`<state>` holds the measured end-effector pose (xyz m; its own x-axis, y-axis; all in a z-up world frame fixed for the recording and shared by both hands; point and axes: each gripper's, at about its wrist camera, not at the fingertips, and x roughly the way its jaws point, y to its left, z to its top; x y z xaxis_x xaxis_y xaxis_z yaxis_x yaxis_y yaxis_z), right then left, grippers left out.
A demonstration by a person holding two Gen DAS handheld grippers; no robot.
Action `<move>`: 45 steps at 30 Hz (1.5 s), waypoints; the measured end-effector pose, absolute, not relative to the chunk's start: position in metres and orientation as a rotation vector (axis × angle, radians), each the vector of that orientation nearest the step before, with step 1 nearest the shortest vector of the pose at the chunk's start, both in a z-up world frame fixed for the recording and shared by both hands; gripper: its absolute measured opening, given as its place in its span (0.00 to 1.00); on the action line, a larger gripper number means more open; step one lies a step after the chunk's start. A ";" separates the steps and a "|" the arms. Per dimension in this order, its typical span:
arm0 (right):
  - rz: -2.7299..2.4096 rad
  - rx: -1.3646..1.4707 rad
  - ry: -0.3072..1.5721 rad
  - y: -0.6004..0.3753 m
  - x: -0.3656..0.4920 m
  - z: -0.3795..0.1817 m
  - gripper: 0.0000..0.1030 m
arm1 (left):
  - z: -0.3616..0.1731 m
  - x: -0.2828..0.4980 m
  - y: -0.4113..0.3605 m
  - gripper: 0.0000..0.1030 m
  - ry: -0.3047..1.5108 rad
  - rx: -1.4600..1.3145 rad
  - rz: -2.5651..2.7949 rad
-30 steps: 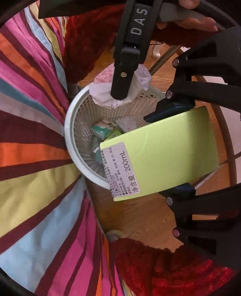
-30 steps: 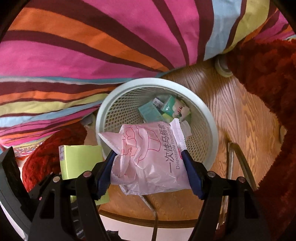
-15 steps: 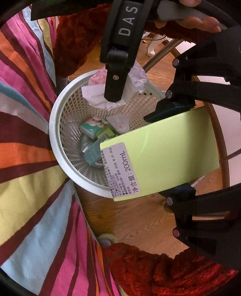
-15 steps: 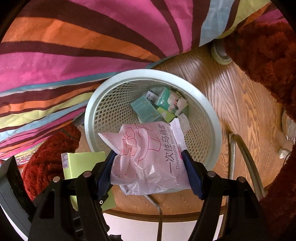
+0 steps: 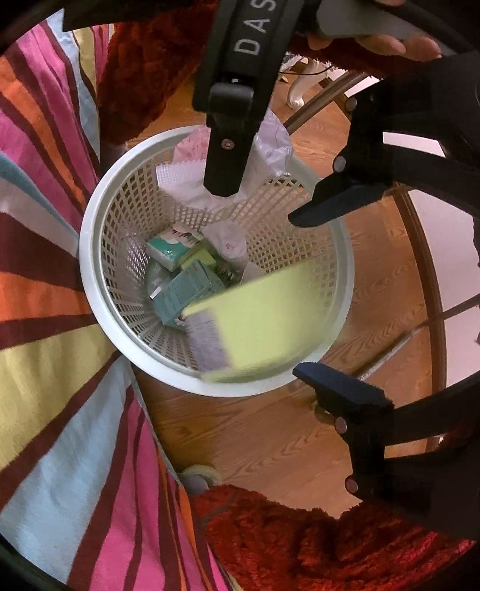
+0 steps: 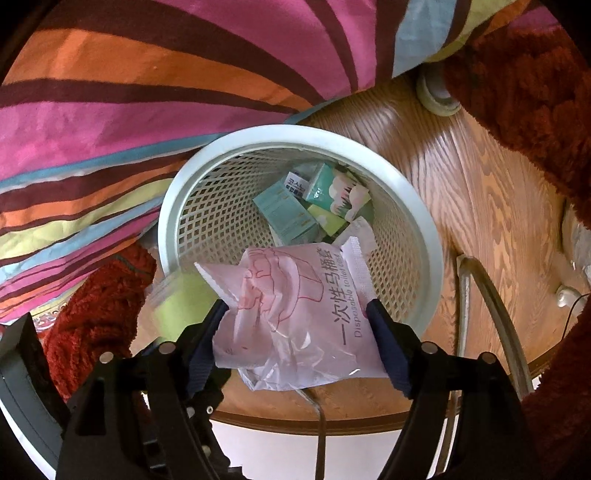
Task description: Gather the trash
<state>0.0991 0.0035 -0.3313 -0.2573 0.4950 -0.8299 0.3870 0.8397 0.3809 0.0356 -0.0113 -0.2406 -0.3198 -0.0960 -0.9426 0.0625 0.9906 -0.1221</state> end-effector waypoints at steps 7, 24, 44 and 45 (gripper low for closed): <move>0.106 0.628 1.864 0.001 0.100 -0.327 0.93 | -0.239 0.035 -0.008 0.79 1.888 -0.040 -0.157; 0.172 0.452 1.543 -0.008 0.102 -0.235 0.93 | -0.176 0.034 0.023 0.79 1.680 -0.127 -0.089; 0.169 0.229 1.014 -0.024 0.077 -0.102 0.93 | -0.054 0.023 0.037 0.79 1.204 -0.059 0.004; 0.166 0.222 0.983 -0.026 0.076 -0.095 0.93 | -0.048 0.023 0.037 0.79 1.179 -0.059 0.004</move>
<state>0.0759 -0.0256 -0.0954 0.5448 0.2388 -0.8039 -0.0386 0.9647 0.2604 0.0227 0.0370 -0.0479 0.3823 -0.0277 -0.9236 -0.0338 0.9985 -0.0439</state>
